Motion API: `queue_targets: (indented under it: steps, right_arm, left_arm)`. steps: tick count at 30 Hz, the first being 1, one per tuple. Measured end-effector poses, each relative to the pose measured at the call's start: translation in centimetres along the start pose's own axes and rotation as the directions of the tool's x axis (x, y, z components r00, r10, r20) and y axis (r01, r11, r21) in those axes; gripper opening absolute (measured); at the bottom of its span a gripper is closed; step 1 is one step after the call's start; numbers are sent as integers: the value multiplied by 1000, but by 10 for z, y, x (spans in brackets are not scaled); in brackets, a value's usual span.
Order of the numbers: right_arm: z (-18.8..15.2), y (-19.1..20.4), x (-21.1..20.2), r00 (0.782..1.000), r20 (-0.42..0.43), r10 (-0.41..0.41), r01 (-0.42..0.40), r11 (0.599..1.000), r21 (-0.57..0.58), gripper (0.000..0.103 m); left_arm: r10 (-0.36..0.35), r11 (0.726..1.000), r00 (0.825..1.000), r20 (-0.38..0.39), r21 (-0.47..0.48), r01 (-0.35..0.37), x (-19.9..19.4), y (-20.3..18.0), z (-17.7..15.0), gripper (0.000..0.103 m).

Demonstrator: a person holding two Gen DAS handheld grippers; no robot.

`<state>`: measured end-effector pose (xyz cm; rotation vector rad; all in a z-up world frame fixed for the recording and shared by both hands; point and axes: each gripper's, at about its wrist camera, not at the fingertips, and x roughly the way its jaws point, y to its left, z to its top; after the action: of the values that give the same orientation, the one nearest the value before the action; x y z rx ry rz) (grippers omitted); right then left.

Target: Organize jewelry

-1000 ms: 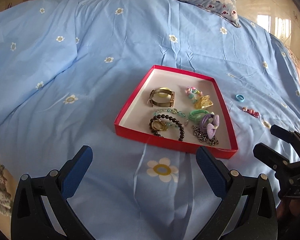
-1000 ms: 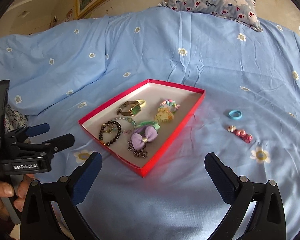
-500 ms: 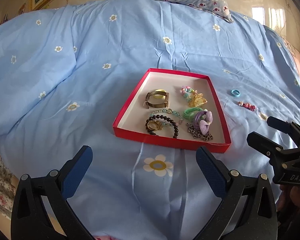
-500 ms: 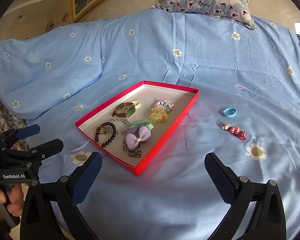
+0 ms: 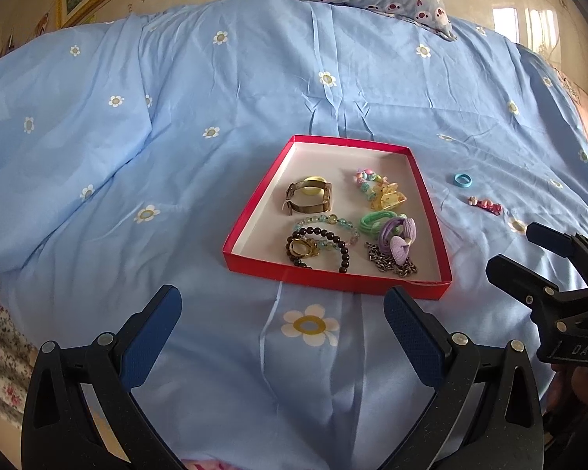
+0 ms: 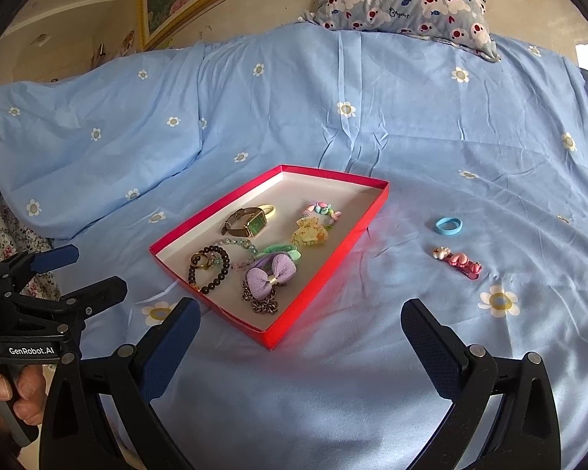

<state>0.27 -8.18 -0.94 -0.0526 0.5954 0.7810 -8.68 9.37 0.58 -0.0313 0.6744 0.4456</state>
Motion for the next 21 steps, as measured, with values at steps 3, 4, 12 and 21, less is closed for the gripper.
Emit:
queue_targets:
  steps: [3,4,12,21]
  right_arm:
    - [0,1,0,1000,1,0,0,1000,-5,103]
    - [0,1,0,1000,2,0,0,1000,-6,103]
    - [0,2,-2,1000,10,3,-3,1000,-11,103]
    - [1,3,-4,1000,15,2,-2,1000,-13,103]
  left_arm:
    - [4,1000,1000,-2,-2,-4,0,0,0,103]
    - [5,1000,1000,-1,-5,-5,0,0,0,103]
    - [4,1000,1000,-5,-1,-4,1,1,1,103]
    - [0,1000,1000,-3,-2,0,-1,2,0,103]
